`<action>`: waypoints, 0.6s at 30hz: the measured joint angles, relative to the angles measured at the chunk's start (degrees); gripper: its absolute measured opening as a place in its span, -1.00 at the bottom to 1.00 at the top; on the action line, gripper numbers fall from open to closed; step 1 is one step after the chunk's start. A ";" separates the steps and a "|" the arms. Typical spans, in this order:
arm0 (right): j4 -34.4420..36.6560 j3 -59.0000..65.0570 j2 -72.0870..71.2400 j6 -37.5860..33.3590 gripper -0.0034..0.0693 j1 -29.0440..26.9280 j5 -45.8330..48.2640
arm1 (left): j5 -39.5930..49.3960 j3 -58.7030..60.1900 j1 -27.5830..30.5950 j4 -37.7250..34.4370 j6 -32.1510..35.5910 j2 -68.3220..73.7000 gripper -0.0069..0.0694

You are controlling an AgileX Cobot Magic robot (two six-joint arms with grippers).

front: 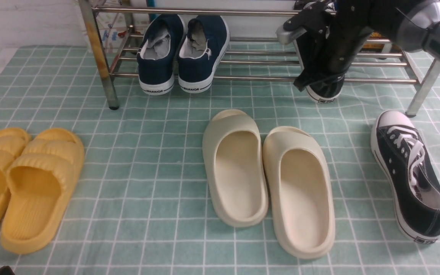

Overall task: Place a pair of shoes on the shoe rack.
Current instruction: Use the right arm to put a shoe into the shoe rack

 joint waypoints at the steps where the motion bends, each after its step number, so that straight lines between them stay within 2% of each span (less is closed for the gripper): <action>1: 0.00 0.00 0.13 0.00 -0.84 0.00 -0.06 | 0.00 0.00 0.00 0.00 0.00 0.00 -0.47; 8: 0.14 0.00 0.71 0.18 -0.75 0.00 -0.58 | 0.00 0.00 0.00 0.00 0.00 0.00 -0.46; 11: -0.27 -0.07 0.71 0.32 -0.56 0.00 -2.01 | 0.00 0.00 0.00 0.00 0.00 0.00 -0.46; 14: -1.13 -0.54 0.20 1.64 -0.28 0.11 -3.26 | 0.00 0.00 0.00 0.00 0.00 0.00 -0.45; 15: -1.58 -0.54 -0.24 2.58 -0.13 0.17 -3.73 | 0.00 0.00 0.00 0.00 0.00 0.00 -0.44; 17: -1.97 -0.54 -0.66 3.28 -0.03 0.17 -3.82 | 0.00 0.00 0.00 0.00 0.00 0.00 -0.44; 18: -2.21 -0.54 -1.47 4.20 0.09 0.17 -2.58 | 0.00 0.00 0.00 0.00 0.00 0.00 -0.44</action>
